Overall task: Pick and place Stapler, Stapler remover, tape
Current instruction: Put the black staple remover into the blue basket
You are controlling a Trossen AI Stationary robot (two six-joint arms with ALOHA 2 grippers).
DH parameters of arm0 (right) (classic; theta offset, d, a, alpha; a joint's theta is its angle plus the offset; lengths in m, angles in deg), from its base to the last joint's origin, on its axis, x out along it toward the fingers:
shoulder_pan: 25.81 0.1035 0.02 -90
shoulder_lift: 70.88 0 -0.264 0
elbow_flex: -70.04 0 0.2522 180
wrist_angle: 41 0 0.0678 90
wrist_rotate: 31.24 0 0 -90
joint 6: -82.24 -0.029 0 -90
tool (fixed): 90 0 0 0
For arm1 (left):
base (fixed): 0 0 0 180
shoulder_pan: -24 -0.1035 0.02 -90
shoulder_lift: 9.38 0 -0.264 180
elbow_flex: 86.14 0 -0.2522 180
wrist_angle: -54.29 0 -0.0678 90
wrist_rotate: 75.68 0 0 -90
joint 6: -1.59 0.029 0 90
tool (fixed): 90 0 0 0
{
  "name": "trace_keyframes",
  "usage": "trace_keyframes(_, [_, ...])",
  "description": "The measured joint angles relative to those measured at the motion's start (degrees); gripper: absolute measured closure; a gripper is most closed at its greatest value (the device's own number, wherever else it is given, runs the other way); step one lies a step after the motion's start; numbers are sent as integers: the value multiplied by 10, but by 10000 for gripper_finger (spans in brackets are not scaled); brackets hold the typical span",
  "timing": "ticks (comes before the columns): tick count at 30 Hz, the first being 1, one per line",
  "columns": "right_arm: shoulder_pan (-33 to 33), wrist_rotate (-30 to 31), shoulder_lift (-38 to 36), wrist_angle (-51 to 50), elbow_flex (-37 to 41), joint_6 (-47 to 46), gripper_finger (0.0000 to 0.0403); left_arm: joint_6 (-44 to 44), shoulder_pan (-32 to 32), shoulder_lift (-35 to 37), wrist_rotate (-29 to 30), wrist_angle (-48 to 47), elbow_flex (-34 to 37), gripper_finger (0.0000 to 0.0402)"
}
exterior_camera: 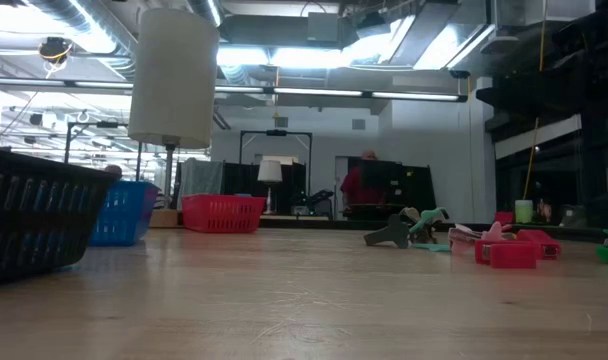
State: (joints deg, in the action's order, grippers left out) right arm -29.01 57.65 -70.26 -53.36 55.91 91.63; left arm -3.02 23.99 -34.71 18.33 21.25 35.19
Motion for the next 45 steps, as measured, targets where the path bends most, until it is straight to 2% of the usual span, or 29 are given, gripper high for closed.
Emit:
trace_keyframes(7, [0,0,0,0,0,-1,140,43,0,-106,-70,21,0,375])
trace_keyframes(17, [0,0,0,0,0,-1,140,64,5,-276,-46,55,0,312])
trace_keyframes(24, [0,0,0,0,0,-1,140,64,24,-372,-3,148,-3,280])
trace_keyframes(30, [0,0,0,0,0,-1,140,105,36,-470,70,98,-83,282])
trace_keyframes(36, [0,0,0,0,0,-1,140,149,46,-573,89,31,-181,285])
trace_keyframes(40, [0,0,0,0,0,-1,140,203,55,-637,105,29,-219,287])
trace_keyframes(45, [0,0,0,0,0,-1,140,277,62,-716,117,81,-245,288])
